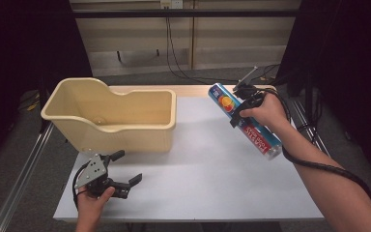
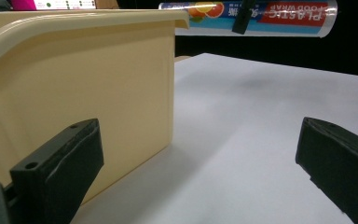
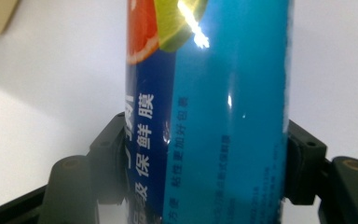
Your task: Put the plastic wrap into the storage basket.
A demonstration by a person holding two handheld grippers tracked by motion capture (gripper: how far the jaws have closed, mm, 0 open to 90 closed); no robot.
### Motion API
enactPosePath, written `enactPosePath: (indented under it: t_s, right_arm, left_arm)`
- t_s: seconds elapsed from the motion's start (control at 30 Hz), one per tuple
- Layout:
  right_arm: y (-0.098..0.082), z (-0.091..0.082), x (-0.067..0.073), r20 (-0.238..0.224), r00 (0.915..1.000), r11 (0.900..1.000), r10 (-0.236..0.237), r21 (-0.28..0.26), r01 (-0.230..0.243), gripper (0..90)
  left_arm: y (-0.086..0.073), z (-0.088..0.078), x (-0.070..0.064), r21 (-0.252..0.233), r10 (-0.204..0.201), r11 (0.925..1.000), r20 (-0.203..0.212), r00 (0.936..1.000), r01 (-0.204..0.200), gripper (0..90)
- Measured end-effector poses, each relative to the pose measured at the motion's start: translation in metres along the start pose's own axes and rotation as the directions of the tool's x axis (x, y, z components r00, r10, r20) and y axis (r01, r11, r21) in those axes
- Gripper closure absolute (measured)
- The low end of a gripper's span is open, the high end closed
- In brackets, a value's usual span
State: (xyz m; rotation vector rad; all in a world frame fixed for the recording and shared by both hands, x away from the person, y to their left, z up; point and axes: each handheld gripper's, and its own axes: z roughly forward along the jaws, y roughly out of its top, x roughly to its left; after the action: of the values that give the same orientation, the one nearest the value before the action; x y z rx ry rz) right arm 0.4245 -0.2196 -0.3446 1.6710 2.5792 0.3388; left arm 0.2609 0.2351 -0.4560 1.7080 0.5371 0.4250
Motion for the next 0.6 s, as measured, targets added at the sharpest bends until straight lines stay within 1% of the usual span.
enactPosePath:
  t_s: [0.2, 0.3, 0.4, 0.6]
  right_arm:
    - [0.008, -0.013, 0.003, -0.004, 0.9998, 1.0, -0.017, -0.004, 0.017, 32.0]
    - [0.012, -0.02, 0.004, -0.013, 0.9997, 1.0, -0.022, -0.012, 0.022, 32.0]
    - [0.015, -0.026, 0.007, -0.009, 0.9991, 0.999, -0.041, -0.016, 0.041, 31.9]
    - [0.022, -0.035, 0.014, -0.016, 0.9973, 0.997, -0.071, -0.019, 0.071, 31.9]
  left_arm:
    - [0.0, 0.0, 0.0, -0.004, -0.004, 1.0, 0.001, 1.0, 0.004, 0.6]
    - [0.0, 0.0, 0.0, -0.006, -0.004, 1.0, 0.001, 1.0, 0.004, 0.5]
    - [0.0, 0.0, 0.0, -0.005, -0.003, 1.0, 0.003, 1.0, 0.003, 0.5]
    - [0.0, 0.0, 0.0, -0.007, -0.005, 1.0, 0.004, 1.0, 0.005, 0.5]
